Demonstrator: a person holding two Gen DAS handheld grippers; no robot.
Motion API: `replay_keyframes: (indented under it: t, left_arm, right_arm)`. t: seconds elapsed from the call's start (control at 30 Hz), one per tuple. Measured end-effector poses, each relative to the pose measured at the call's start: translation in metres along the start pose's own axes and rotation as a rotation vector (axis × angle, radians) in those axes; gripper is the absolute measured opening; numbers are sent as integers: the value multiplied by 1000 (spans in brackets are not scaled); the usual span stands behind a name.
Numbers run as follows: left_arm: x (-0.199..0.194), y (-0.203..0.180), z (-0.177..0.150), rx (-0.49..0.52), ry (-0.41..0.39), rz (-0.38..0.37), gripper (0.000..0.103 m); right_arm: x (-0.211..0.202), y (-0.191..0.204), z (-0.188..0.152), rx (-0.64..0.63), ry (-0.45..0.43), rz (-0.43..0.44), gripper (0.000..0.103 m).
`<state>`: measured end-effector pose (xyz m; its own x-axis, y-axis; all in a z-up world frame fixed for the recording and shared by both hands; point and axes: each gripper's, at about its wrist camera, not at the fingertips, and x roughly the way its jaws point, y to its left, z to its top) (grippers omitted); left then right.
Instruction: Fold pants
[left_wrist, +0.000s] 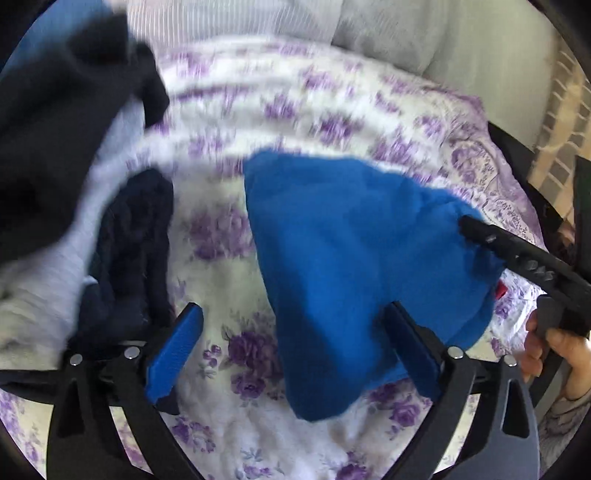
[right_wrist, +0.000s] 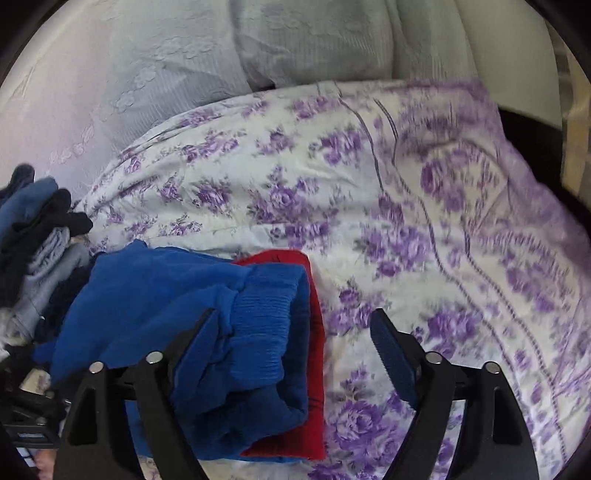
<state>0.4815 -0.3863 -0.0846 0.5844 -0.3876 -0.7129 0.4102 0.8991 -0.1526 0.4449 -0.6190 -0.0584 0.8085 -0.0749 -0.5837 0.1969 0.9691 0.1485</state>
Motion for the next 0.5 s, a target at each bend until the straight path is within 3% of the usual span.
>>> replay_keyframes:
  t: [0.1,0.2,0.27,0.37,0.5]
  left_arm:
    - [1,4,0,-3,0,1,99]
    - [-3,5,-1,3,-26,10,99]
    - [-6,6,-2,5,-38,17,99]
    - [-10,6,-3,15,-55,32,99]
    - [-7,1,-2,16,-46,26,99]
  right_arm:
    - [-8,-2,-1,28,-40,29,90]
    - [-20,12,-3,-35,-111,13,90]
    - [-16,19,-8,-77,-93,0,90]
    - [5,19,-11,-72,23,-23,91]
    - [1,6,-13,-6,7,18,96]
